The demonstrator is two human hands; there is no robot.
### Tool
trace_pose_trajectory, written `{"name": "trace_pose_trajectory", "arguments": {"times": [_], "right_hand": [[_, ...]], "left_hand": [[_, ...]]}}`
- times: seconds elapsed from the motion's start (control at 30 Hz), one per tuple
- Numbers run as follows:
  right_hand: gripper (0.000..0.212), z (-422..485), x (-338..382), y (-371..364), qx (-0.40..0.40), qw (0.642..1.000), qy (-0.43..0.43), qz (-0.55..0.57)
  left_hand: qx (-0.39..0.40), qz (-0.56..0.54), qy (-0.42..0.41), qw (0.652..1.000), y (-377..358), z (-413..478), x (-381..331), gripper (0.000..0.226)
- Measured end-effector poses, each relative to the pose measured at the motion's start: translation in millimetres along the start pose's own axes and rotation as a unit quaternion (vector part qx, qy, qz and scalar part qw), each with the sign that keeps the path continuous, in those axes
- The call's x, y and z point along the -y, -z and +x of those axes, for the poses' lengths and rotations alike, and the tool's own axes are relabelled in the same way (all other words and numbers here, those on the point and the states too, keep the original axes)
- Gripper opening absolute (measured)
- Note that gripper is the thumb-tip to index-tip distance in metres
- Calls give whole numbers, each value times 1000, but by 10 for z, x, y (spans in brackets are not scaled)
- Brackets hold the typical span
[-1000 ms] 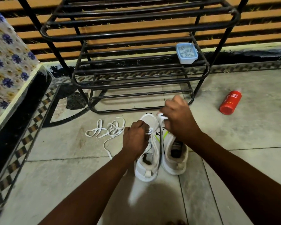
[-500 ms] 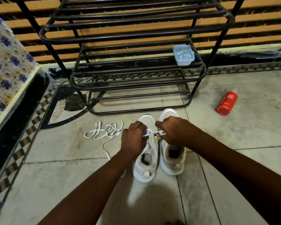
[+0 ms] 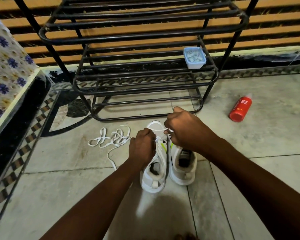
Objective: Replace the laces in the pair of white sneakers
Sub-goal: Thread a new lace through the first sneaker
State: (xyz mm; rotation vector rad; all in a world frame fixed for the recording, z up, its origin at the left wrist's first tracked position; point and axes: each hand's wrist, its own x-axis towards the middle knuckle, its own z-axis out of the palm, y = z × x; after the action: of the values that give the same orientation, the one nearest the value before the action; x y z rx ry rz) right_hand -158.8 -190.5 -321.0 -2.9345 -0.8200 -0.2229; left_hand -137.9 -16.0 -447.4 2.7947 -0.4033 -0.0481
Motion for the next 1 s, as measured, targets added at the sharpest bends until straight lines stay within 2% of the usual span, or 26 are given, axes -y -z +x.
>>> {"name": "trace_pose_trajectory", "arguments": {"times": [0.17, 0.27, 0.33, 0.4, 0.5, 0.57, 0.67, 0.7, 0.77, 0.83, 0.9, 1.0], "right_hand": [[26, 2, -15, 96, -45, 998, -33, 2], [16, 4, -21, 103, -26, 999, -44, 20], [11, -7, -43, 110, -28, 997, -56, 41], [11, -18, -80, 127, -33, 993, -79, 85], [14, -22, -139, 121, -31, 980, -126, 148], [15, -35, -147, 95, -32, 967, -152, 204], [16, -42, -159, 78, -45, 938, -189, 286], [18, -45, -167, 77, -60, 930, -198, 305], [23, -44, -178, 73, -107, 917, -207, 323], [26, -58, -187, 53, -144, 896, -228, 352], [27, -91, -220, 2, -161, 869, -255, 393], [24, -156, -276, -99, -166, 847, -276, 422]], "left_hand": [[5, -18, -6, 1000, -9, 20, 16, 25], [3, -47, -14, 999, -11, 39, 38, 25], [2, -84, -15, 996, -22, 67, 70, 23], [3, -164, 22, 986, -1, 84, 95, 25], [-8, -340, 86, 936, 144, 72, 56, 34], [-4, -435, 67, 898, 265, 60, -3, 40], [61, -554, 14, 830, 426, 83, -146, 46], [70, -568, 5, 820, 459, 99, -198, 46], [39, -565, 17, 824, 516, 133, -290, 33], [-16, -573, 57, 818, 545, 175, -316, 14], [-46, -603, 134, 785, 574, 221, -275, 2], [-64, -665, 231, 707, 600, 279, -139, 16]]}}
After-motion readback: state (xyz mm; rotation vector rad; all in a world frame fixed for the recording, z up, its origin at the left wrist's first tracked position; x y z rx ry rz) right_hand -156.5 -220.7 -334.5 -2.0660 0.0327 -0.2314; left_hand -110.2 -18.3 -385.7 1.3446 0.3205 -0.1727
